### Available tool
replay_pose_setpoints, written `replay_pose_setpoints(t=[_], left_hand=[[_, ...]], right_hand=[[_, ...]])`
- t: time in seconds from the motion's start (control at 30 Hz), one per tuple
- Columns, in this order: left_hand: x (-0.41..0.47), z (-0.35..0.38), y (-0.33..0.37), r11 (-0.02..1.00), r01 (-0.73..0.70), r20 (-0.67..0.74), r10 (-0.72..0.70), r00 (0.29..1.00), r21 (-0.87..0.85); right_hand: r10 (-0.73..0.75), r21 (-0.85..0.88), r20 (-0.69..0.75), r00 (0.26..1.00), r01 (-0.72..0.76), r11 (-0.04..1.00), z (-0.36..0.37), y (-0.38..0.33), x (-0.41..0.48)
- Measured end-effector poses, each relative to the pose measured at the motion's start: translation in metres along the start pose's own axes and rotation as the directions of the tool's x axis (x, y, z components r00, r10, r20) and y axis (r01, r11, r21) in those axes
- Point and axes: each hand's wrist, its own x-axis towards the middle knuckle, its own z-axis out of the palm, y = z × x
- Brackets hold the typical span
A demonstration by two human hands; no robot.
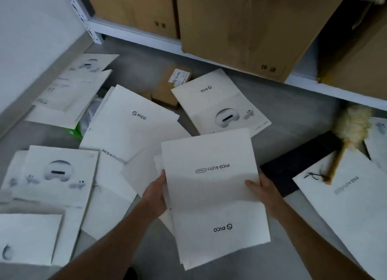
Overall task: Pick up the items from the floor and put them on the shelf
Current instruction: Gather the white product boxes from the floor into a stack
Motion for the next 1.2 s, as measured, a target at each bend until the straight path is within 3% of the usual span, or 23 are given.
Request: replay_pose_setpoints(t=[0.1, 0.2, 0.3, 0.37, 0.5, 0.6, 0.67, 0.8, 0.87, 0.97, 1.03, 1.1, 1.2], left_hand=[[-0.005, -0.016, 0.011, 0.997, -0.016, 0.081, 0.022, 0.997, -0.071], [-0.015, -0.037, 0.015, 0.997, -0.05, 0.123, 0.056, 0.991, -0.054], [-0.02, -0.072, 0.003, 0.996, -0.053, 0.011, 0.053, 0.999, 0.068], [-0.024, -0.1, -0.005, 0.997, -0.06, -0.085, 0.064, 0.994, 0.046], [-0.031, -0.15, -0.018, 0.996, -0.076, -0.126, 0.069, 0.99, -0.049], [-0.036, -0.17, -0.018, 0.988, -0.083, -0.109, 0.069, 0.992, -0.13], [-0.038, -0.173, -0.015, 0.98, -0.092, -0.107, 0.074, 0.992, -0.178], [-0.036, -0.171, -0.015, 0.974, -0.032, -0.139, 0.0, 0.99, -0.224], [-0.031, -0.17, -0.022, 0.979, -0.013, -0.236, -0.037, 0.971, -0.205], [-0.018, -0.168, -0.035, 0.981, -0.096, -0.442, 0.012, 0.897, -0.169], [-0.015, -0.162, -0.039, 0.979, -0.131, -0.483, 0.039, 0.875, -0.158], [-0.017, -0.154, -0.04, 0.976, -0.139, -0.471, 0.045, 0.881, -0.167], [-0.022, -0.144, -0.032, 0.963, -0.216, -0.395, 0.138, 0.908, -0.161]], right_hand=[[-0.022, 0.059, 0.028, 0.999, 0.02, 0.998, 0.019, -0.003, 0.002], [-0.043, -0.073, 0.164, 0.985, 0.055, 0.996, 0.035, -0.014, 0.002], [-0.031, -0.236, 0.337, 0.941, 0.116, 0.965, 0.06, -0.033, 0.006], [-0.08, -0.378, 0.386, 0.919, 0.237, 0.895, 0.08, -0.048, 0.022], [-0.258, -0.627, 0.211, 0.943, 0.333, 0.704, 0.125, -0.071, 0.075], [-0.176, -0.762, 0.185, 0.967, 0.254, 0.595, 0.151, -0.079, 0.097], [-0.117, -0.752, 0.162, 0.98, 0.199, 0.629, 0.156, -0.08, 0.101], [-0.112, -0.776, 0.186, 0.976, 0.216, 0.592, 0.149, -0.07, 0.094], [-0.123, -0.761, 0.205, 0.971, 0.237, 0.604, 0.149, -0.062, 0.087], [-0.129, -0.758, 0.251, 0.959, 0.278, 0.59, 0.164, -0.05, 0.076], [-0.115, -0.772, 0.273, 0.955, 0.289, 0.567, 0.176, -0.041, 0.071], [-0.09, -0.707, 0.261, 0.961, 0.254, 0.66, 0.182, -0.037, 0.069], [-0.043, -0.391, 0.185, 0.982, 0.114, 0.913, 0.168, -0.043, 0.064]])
